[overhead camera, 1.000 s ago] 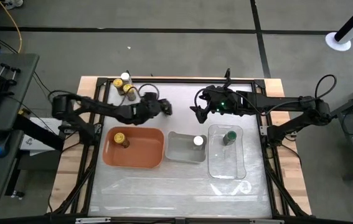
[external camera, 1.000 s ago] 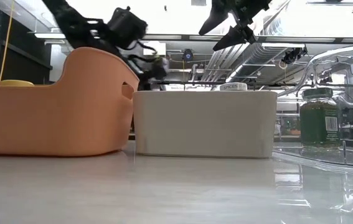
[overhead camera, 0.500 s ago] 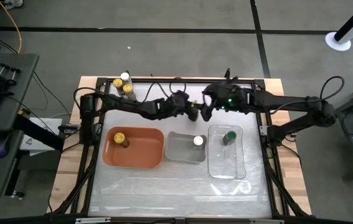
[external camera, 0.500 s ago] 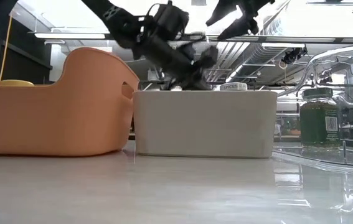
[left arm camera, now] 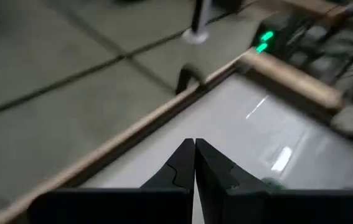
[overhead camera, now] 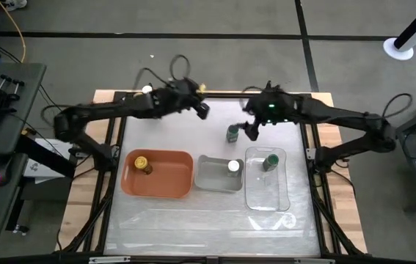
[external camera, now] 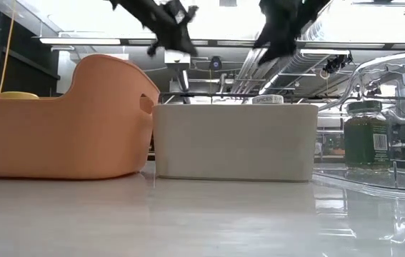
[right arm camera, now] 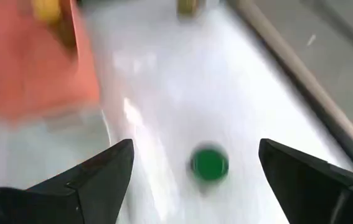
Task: Sort spices by type
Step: Put the green seasoning bottle into the transparent bin
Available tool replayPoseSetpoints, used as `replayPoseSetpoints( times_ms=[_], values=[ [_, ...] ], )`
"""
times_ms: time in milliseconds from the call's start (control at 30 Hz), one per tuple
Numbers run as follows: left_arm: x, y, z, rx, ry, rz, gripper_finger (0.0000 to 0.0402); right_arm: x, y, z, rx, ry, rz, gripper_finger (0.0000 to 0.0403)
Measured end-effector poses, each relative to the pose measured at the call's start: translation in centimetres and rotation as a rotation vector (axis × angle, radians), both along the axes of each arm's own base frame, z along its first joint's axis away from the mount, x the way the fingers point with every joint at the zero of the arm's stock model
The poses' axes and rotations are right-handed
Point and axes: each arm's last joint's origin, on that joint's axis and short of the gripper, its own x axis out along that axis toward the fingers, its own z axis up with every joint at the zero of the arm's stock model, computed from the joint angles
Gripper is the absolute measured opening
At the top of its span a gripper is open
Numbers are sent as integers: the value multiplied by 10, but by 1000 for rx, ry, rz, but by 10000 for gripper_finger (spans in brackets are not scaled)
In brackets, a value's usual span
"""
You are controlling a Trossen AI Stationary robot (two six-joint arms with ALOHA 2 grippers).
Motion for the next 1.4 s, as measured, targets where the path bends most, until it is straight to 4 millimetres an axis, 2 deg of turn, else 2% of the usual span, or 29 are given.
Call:
replayPoseSetpoints(
  times_ms=[133,233,333,433,600,1100,1200,1367,1400],
  values=[
    [-31,-17,47,56,-136,-157,0,16,-9,-28,-34,158,134,341],
    [-54,-33,74,75,-236,-245,0,28,-14,-44,-86,219,229,341],
    [-76,-50,95,96,-309,-300,0,37,-17,-59,-119,286,299,341],
    [-92,-64,106,95,-345,-338,0,43,-19,-72,-138,344,344,341],
    [-105,-80,113,87,-368,-341,0,51,-24,-84,-218,410,367,341],
    [-94,-99,108,35,-363,-416,0,73,-33,-132,-232,544,388,334],
    [-95,-100,108,35,-365,-420,0,72,-32,-134,-217,565,388,300],
    [-97,-100,110,73,-356,-429,0,72,-32,-133,-198,545,352,193],
    [-99,-100,111,83,-356,-430,0,72,-32,-132,-187,536,338,192]
  ],
)
